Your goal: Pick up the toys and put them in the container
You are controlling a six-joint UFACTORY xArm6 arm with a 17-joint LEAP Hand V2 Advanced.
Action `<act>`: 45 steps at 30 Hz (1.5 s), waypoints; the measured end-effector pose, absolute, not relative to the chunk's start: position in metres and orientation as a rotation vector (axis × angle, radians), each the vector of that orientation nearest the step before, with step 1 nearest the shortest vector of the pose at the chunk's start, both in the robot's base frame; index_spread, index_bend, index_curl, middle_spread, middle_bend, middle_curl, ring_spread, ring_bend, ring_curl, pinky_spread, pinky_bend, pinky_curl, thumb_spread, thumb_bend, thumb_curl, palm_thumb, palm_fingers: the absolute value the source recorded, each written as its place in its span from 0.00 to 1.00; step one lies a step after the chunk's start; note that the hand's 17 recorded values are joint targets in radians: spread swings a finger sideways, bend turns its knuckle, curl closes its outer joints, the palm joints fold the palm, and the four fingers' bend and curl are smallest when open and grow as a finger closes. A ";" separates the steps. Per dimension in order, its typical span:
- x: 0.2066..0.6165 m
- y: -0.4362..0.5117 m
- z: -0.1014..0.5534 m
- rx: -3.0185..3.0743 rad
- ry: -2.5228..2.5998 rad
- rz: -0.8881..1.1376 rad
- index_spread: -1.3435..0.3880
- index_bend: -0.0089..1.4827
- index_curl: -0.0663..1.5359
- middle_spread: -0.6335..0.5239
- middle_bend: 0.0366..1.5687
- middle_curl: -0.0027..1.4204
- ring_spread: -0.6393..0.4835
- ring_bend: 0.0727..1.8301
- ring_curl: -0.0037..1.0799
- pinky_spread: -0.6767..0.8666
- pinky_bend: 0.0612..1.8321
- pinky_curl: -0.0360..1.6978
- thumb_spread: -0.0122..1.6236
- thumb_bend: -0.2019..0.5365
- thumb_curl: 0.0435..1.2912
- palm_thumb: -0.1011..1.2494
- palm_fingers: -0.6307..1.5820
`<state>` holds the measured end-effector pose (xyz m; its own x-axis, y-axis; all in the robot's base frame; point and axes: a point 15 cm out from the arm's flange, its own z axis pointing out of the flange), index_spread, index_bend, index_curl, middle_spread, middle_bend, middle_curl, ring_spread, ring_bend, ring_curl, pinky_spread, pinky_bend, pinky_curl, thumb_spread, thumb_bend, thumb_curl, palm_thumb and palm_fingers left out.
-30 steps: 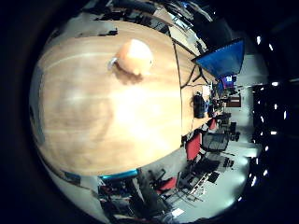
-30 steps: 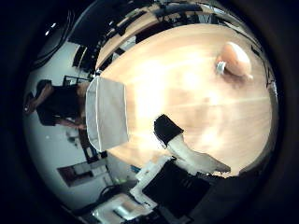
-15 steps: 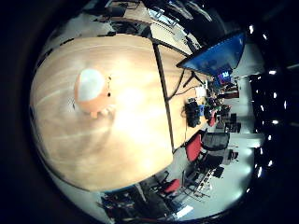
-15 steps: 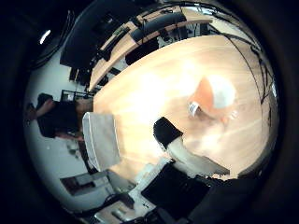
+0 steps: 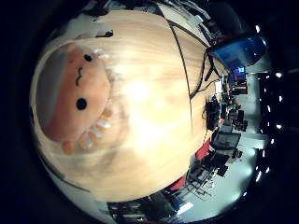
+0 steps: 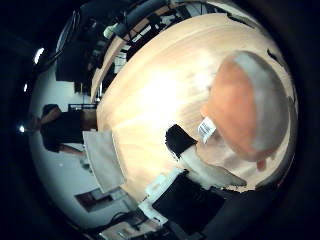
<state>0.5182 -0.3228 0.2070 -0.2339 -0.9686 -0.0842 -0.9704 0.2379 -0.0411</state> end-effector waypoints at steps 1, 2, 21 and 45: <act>0.519 -0.323 0.201 -1.884 2.401 0.037 0.52 0.12 0.23 0.43 0.18 0.26 0.43 0.41 0.19 0.50 0.56 0.02 0.58 0.23 0.20 0.35 0.43; 0.520 -0.324 0.195 -1.883 2.403 0.039 0.52 0.12 0.23 0.43 0.18 0.26 0.43 0.42 0.20 0.50 0.56 0.02 0.58 0.24 0.20 0.35 0.43; 0.520 -0.338 0.157 -1.840 2.444 0.055 0.49 0.12 0.16 0.18 0.34 0.34 0.25 0.65 0.35 0.19 0.82 0.15 0.63 0.45 0.26 0.72 0.77; 0.473 -0.314 0.289 -1.877 2.396 0.062 0.46 0.26 0.32 0.17 0.48 0.45 0.29 0.65 0.44 0.13 0.70 0.22 0.59 0.28 0.27 0.89 0.82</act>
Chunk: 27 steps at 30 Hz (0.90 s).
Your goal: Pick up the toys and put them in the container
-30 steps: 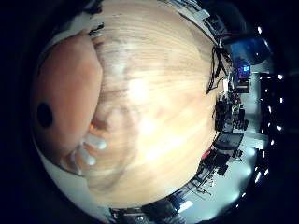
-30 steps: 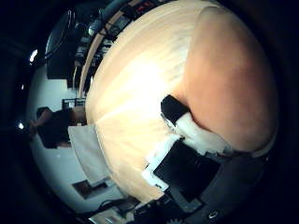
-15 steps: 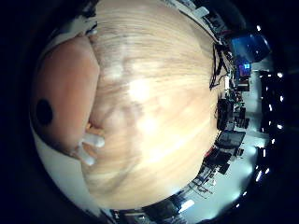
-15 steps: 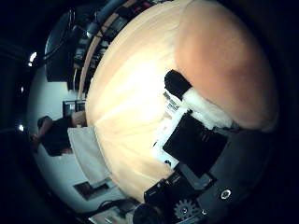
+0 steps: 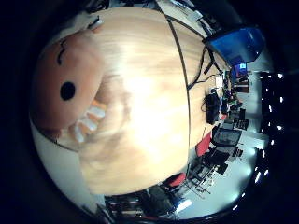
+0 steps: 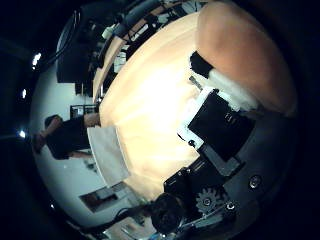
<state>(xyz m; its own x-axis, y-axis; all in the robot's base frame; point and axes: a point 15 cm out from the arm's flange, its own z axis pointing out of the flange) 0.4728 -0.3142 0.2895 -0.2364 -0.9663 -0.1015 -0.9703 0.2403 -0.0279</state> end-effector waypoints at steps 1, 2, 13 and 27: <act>0.470 -0.311 0.303 -1.882 2.385 0.046 0.46 0.26 0.33 0.17 0.48 0.45 0.29 0.65 0.44 0.13 0.70 0.22 0.59 0.27 0.27 0.90 0.82; 0.469 -0.306 0.316 -1.886 2.372 0.028 0.46 0.26 0.33 0.17 0.48 0.45 0.29 0.65 0.44 0.13 0.70 0.22 0.59 0.26 0.27 0.90 0.82; 0.442 -0.185 0.406 -2.083 2.107 -0.073 0.46 0.23 0.38 0.17 0.49 0.46 0.29 0.65 0.46 0.13 0.69 0.25 0.58 0.25 0.27 0.91 0.81; 0.387 -0.050 0.406 -2.289 1.856 -0.071 0.44 0.19 0.43 0.17 0.48 0.47 0.28 0.65 0.47 0.13 0.68 0.27 0.59 0.25 0.27 0.91 0.81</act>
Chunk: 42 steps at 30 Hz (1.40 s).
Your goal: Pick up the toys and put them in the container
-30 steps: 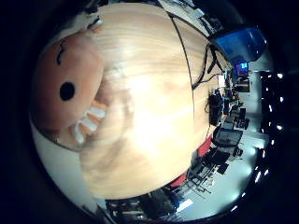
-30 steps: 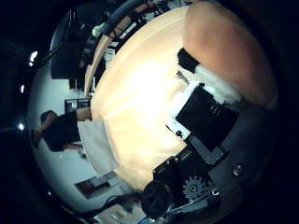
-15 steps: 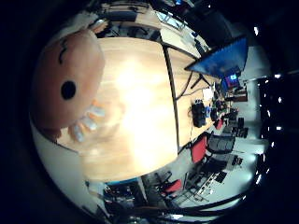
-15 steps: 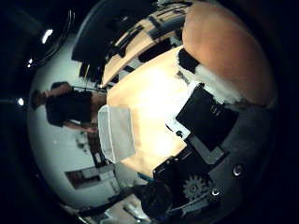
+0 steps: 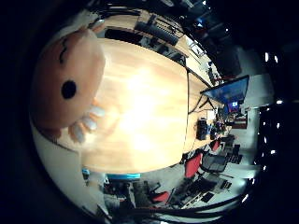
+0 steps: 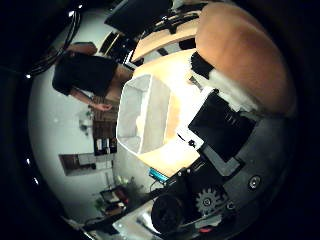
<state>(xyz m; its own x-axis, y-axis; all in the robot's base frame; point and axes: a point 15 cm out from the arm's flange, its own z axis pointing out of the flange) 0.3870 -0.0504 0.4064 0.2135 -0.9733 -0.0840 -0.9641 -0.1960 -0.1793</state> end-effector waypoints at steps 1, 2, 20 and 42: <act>0.383 -0.041 0.404 -2.307 1.837 -0.073 0.44 0.19 0.43 0.17 0.48 0.47 0.28 0.65 0.47 0.12 0.68 0.27 0.60 0.25 0.27 0.91 0.81; 0.380 -0.033 0.402 -2.320 1.819 -0.075 0.44 0.18 0.43 0.17 0.48 0.47 0.28 0.65 0.47 0.12 0.68 0.27 0.60 0.25 0.27 0.91 0.81; 0.377 0.088 0.426 -2.420 1.566 -0.161 0.43 0.14 0.48 0.16 0.47 0.48 0.28 0.64 0.47 0.12 0.67 0.28 0.60 0.25 0.27 0.91 0.81; 0.402 0.224 0.426 -2.608 1.300 -0.162 0.42 0.13 0.52 0.16 0.47 0.49 0.28 0.64 0.47 0.12 0.66 0.29 0.60 0.25 0.27 0.91 0.81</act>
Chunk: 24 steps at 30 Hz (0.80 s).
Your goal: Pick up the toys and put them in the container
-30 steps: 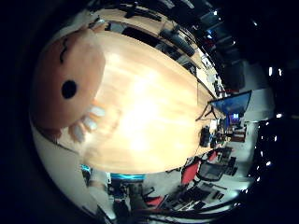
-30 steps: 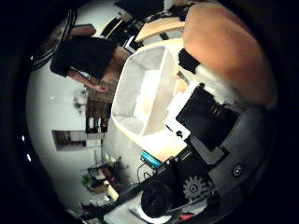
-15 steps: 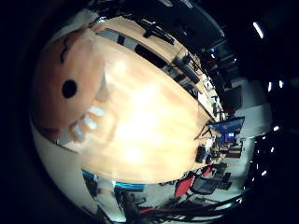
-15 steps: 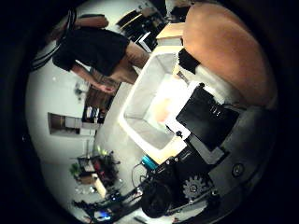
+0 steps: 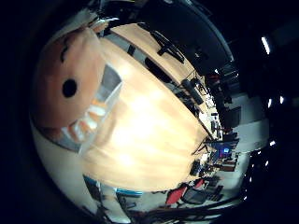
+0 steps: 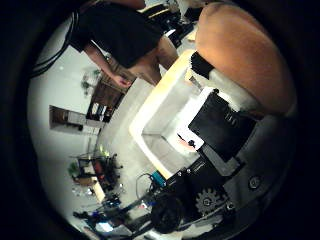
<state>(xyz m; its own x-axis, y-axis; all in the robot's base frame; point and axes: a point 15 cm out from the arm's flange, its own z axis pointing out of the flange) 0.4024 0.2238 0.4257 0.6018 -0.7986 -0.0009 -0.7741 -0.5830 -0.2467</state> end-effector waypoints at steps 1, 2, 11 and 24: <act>0.398 0.234 0.424 -2.623 1.273 -0.157 0.42 0.13 0.52 0.16 0.48 0.49 0.28 0.64 0.47 0.12 0.66 0.29 0.60 0.25 0.27 0.91 0.81; 0.395 0.241 0.423 -2.636 1.252 -0.153 0.42 0.13 0.52 0.16 0.48 0.49 0.28 0.64 0.47 0.12 0.66 0.29 0.60 0.25 0.27 0.91 0.81; 0.390 0.262 0.407 -2.701 1.181 -0.123 0.41 0.13 0.53 0.16 0.47 0.48 0.28 0.64 0.47 0.12 0.66 0.29 0.61 0.26 0.26 0.92 0.81; 0.405 0.251 0.391 -2.775 1.150 -0.212 0.44 0.11 0.49 0.19 0.27 0.43 0.27 0.55 0.46 0.13 0.66 0.31 0.58 0.07 0.18 0.50 0.45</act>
<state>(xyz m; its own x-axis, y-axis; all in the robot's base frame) 0.4047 0.2514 0.3912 0.6995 -0.7102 0.0793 -0.6920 -0.7008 -0.1733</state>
